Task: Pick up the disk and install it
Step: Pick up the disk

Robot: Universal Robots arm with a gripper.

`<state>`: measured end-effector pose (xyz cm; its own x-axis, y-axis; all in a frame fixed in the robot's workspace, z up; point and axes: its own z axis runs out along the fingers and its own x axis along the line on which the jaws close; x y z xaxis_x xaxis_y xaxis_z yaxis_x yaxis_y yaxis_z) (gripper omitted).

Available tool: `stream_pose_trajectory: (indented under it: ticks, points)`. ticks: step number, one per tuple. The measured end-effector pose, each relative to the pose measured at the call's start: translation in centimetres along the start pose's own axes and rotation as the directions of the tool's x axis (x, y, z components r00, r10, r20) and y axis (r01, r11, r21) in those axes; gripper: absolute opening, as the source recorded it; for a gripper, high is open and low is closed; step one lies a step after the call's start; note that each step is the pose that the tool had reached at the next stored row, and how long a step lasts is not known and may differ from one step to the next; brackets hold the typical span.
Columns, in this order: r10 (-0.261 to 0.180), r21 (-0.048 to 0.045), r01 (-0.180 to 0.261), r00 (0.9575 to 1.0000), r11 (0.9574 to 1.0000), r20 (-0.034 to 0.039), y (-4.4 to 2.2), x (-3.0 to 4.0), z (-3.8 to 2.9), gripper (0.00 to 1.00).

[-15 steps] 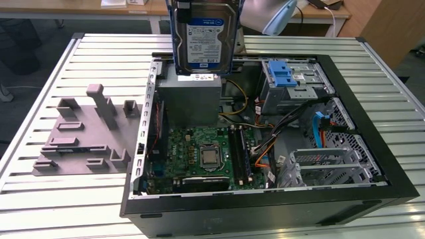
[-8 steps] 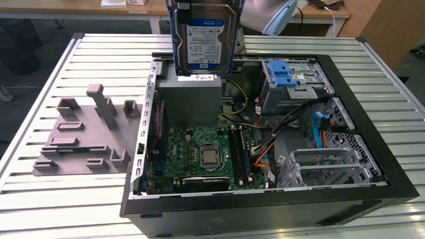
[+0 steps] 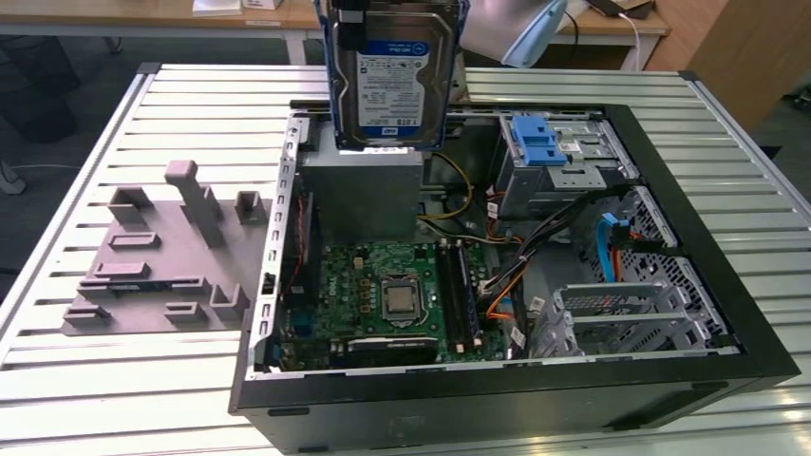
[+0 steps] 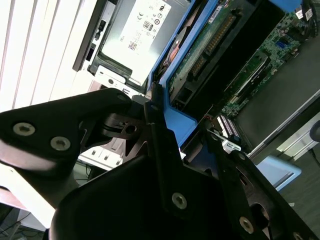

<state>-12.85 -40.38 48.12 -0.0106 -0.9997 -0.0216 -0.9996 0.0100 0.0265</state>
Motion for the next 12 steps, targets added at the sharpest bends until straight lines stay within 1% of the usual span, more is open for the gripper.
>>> stream_pose_trajectory:
  ticks: [3, 12]
  points:
    - [0.0, -0.0001, 0.0, 1.0, 1.0, -0.0001, -0.22, 0.03, -0.01, 0.36]
    - [0.0, -0.0001, 0.0, 1.0, 1.0, -0.0001, -1.16, 0.03, -0.04, 0.36]
